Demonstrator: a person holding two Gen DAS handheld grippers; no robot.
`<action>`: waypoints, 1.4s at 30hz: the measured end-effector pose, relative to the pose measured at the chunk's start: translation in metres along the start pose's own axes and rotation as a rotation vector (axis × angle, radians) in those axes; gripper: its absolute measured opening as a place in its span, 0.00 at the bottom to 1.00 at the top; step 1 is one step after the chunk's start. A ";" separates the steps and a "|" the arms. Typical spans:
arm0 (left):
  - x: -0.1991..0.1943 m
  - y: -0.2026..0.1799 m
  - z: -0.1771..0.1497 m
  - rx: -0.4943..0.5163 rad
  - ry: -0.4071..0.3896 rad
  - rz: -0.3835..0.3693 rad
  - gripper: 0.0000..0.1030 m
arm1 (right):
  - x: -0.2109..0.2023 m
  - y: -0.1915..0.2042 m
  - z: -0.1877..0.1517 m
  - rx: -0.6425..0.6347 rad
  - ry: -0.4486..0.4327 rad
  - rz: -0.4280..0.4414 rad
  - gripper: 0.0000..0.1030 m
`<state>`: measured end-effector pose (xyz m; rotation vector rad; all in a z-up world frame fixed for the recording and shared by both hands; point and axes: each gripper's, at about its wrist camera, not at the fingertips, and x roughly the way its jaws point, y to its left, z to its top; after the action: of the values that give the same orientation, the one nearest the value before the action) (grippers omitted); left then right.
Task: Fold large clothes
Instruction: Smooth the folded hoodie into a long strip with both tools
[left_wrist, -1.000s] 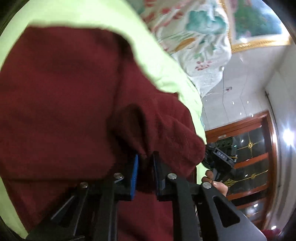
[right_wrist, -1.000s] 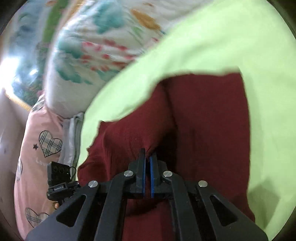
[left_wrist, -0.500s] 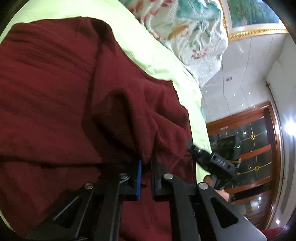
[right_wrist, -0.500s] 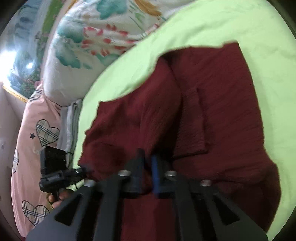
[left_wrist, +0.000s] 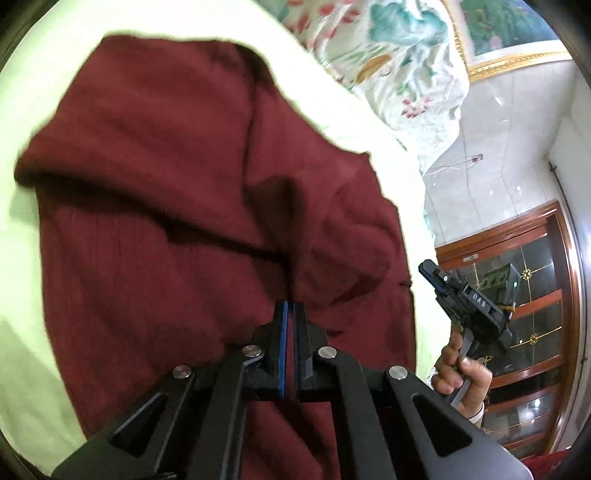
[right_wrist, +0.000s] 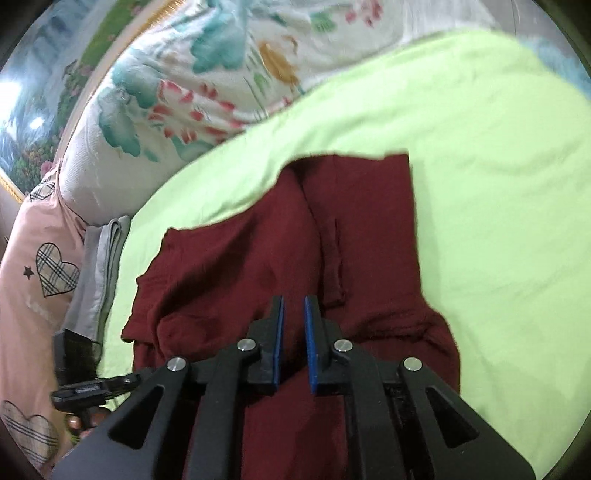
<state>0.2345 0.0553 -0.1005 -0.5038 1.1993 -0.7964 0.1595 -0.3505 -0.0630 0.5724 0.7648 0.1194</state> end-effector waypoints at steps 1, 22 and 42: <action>-0.002 -0.007 0.003 0.019 -0.015 -0.008 0.00 | -0.001 0.005 -0.001 -0.015 -0.009 0.025 0.11; -0.033 -0.002 -0.048 0.013 -0.033 0.066 0.45 | -0.033 -0.019 -0.052 0.014 0.109 0.058 0.41; -0.088 0.029 -0.181 -0.021 -0.072 0.215 0.45 | -0.090 -0.075 -0.168 0.050 0.168 0.251 0.42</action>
<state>0.0572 0.1522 -0.1221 -0.4101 1.1736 -0.5781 -0.0274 -0.3666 -0.1442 0.7111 0.8578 0.3850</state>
